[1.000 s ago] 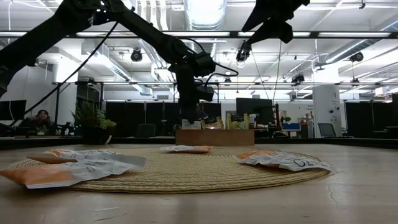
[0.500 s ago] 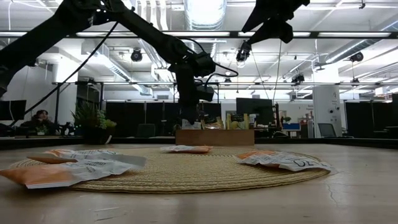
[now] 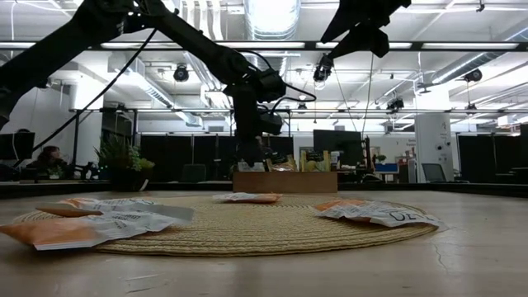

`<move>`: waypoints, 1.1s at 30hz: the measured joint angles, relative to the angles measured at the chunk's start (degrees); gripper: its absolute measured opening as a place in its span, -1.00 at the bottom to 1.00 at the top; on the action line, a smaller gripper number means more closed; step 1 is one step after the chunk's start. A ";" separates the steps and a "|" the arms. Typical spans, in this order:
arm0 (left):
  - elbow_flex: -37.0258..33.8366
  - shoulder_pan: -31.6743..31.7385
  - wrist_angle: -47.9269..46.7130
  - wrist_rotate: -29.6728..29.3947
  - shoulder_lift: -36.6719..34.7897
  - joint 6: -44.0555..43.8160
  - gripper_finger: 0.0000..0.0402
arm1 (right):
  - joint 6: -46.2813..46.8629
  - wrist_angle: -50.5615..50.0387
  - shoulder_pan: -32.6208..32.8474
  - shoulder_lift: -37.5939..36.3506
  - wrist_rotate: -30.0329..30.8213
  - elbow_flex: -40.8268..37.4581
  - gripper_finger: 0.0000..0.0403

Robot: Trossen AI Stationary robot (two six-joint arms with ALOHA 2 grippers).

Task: Pick & Place Tea
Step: Put the orange tea bag into the left section of the wooden organizer

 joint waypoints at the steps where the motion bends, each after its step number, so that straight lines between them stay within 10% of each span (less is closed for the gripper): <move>1: 0.00 -0.10 -0.18 -0.30 0.00 0.34 0.33 | 0.04 0.00 0.01 0.00 0.00 0.00 -0.03; 25: 0.04 -3.65 -6.66 -1.75 -7.16 -3.92 0.34 | -1.01 -0.14 0.01 0.00 0.20 0.00 -0.03; 33: 0.04 -6.15 -16.82 14.24 -17.11 -25.19 0.34 | -2.20 -0.31 0.02 -0.03 0.17 0.00 -0.03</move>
